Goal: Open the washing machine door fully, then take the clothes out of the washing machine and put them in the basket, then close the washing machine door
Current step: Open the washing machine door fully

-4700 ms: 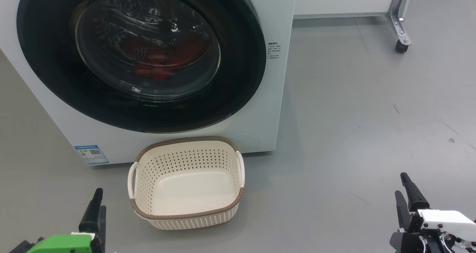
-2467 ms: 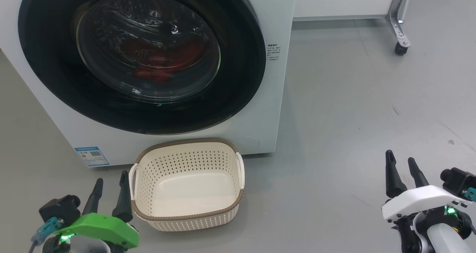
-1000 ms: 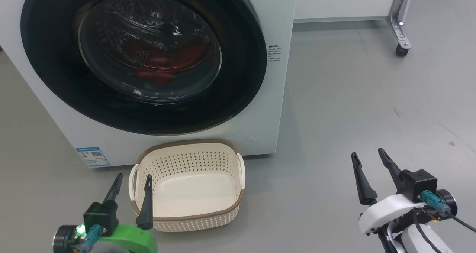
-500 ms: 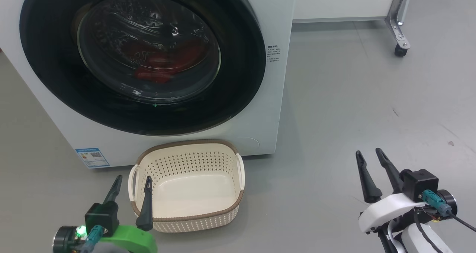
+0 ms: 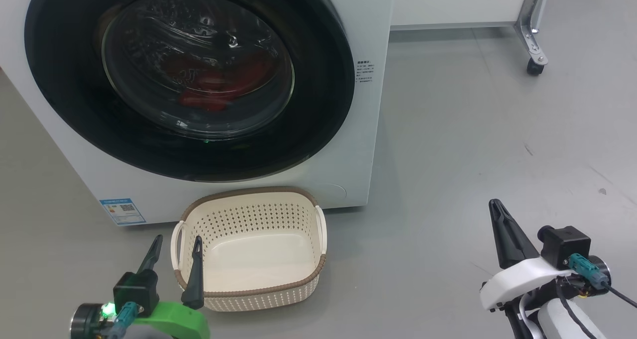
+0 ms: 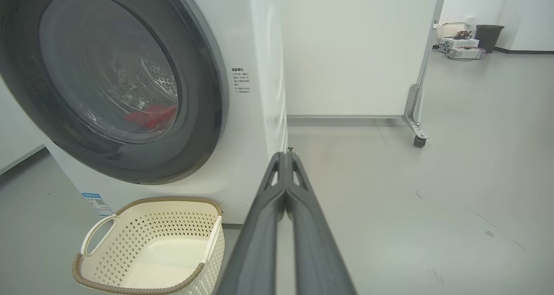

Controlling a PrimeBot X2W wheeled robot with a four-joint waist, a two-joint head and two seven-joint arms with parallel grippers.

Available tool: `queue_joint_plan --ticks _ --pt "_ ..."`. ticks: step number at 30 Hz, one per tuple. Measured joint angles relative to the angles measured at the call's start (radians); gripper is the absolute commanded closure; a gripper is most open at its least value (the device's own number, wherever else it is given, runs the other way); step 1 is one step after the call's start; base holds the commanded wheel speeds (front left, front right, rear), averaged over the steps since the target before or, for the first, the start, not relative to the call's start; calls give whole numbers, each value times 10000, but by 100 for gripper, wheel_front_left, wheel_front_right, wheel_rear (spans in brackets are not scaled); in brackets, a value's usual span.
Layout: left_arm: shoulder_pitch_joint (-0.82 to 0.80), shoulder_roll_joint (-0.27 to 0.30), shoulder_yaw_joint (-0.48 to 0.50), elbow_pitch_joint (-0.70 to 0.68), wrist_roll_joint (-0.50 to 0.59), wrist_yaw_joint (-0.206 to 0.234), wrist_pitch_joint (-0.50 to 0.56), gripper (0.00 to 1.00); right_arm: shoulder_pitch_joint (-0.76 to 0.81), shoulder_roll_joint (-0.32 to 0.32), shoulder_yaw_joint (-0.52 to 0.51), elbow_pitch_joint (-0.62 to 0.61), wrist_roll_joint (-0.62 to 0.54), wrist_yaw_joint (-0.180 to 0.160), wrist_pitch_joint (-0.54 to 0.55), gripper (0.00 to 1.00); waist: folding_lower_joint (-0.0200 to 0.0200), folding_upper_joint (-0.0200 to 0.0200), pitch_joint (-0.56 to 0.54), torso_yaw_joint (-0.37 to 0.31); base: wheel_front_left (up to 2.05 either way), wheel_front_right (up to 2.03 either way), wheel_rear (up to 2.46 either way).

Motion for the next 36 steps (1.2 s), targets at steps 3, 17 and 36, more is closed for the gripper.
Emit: queue_joint_plan --ticks 3,17,36 --pt "0 -12 21 17 35 -4 0 0 2 81 -138 48 211 61 0 100 0 0 7 4 0 0 0" --pt "0 -71 54 96 140 -86 0 0 26 1496 -1538 353 3593 880 111 100 0 0 82 62 0 0 0" --pt "-399 -247 -13 -44 305 -199 0 0 -1335 1509 -3478 443 12090 1317 2748 100 0 0 860 312 0 0 0"
